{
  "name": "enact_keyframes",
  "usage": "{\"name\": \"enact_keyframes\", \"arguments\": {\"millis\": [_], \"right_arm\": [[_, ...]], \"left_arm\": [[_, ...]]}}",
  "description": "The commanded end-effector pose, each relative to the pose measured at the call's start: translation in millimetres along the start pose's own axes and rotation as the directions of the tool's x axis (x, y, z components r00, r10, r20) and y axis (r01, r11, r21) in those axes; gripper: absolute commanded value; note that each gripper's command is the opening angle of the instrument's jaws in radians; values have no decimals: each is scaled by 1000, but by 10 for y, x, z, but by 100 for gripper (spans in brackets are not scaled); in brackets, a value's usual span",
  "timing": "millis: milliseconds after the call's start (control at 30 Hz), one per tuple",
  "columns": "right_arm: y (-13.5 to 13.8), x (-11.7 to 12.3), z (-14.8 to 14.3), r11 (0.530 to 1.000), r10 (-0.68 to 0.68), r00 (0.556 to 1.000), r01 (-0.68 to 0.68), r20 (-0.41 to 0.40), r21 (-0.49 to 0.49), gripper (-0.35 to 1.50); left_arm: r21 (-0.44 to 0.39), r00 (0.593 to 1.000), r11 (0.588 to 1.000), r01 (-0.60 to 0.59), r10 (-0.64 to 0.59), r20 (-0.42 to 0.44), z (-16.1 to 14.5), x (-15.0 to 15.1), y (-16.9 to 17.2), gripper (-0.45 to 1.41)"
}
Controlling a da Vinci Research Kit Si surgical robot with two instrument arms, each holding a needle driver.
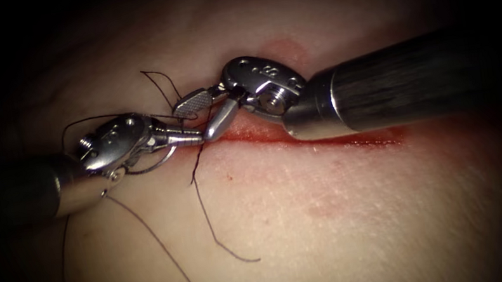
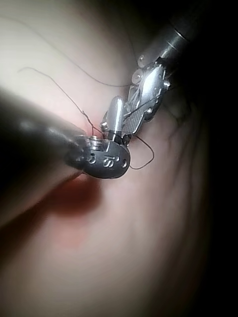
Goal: Wound Closure
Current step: Grab the short end with the right gripper.
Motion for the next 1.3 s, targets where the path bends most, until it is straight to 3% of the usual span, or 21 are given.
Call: {"name": "enact_keyframes", "arguments": {"millis": [33,267,433,533,633,667,767,1000,1300], "right_arm": [[0,-7,7,1000,2,1000,-2,-10,-3,44],[1,-7,7,996,36,995,-43,-95,-79,46],[-1,-9,6,971,153,966,-186,-207,-150,69],[-2,-13,7,964,183,959,-219,-218,-150,67],[-5,-20,8,975,168,973,-188,-158,-117,62],[-6,-25,9,985,150,985,-156,-84,-69,59],[-6,-30,12,991,134,991,-135,23,8,61],[3,-38,25,972,59,960,-118,275,204,57],[17,-40,44,951,19,930,-130,367,282,56]], "left_arm": [[-2,1000,1000,1,-1,-1,6,-5,-6,-35],[-5,1000,1000,0,0,0,6,-5,-5,-35],[-6,1000,1000,0,0,0,6,-5,-5,-35],[-7,1000,1000,0,0,0,6,-5,-5,-35],[-8,1000,1000,1,-1,0,5,-4,-5,-35],[-9,1000,1000,2,-2,-1,5,-3,-4,-35],[-10,1000,1000,3,-3,-2,5,-2,-3,-35],[-14,1000,1000,6,-6,-3,8,2,3,-35],[-19,1000,1000,9,-9,-5,10,5,9,-35]]}}
